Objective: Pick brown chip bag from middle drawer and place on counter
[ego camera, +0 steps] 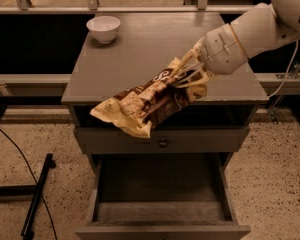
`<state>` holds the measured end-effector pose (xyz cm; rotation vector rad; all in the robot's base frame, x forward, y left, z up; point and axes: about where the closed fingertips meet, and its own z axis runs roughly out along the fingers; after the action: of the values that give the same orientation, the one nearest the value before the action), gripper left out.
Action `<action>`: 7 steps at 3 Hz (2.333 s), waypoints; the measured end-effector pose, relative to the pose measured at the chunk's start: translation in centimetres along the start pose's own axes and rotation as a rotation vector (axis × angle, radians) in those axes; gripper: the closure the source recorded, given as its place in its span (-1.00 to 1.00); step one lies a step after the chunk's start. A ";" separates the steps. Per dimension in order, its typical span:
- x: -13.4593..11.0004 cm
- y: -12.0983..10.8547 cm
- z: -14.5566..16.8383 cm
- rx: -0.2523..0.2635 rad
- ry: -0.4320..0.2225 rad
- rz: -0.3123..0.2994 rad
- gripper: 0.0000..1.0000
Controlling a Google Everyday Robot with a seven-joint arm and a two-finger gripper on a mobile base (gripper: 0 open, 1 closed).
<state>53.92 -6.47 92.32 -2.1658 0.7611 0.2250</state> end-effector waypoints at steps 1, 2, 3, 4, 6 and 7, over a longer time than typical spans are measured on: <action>0.3 -0.2 -0.2 0.004 0.010 0.006 1.00; 0.5 -0.3 -0.2 0.004 0.020 0.011 1.00; 2.7 -1.8 -4.4 0.061 0.173 0.030 1.00; 6.6 -3.0 -11.1 0.197 0.348 0.063 1.00; 11.9 -2.6 -14.8 0.343 0.506 0.181 0.65; 14.6 -1.7 -12.7 0.381 0.529 0.295 0.18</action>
Offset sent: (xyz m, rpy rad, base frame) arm 0.0096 -0.0073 0.0041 -0.0192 -0.0081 -0.0476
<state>65.47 -21.66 95.85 -1.7513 1.3064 -0.3366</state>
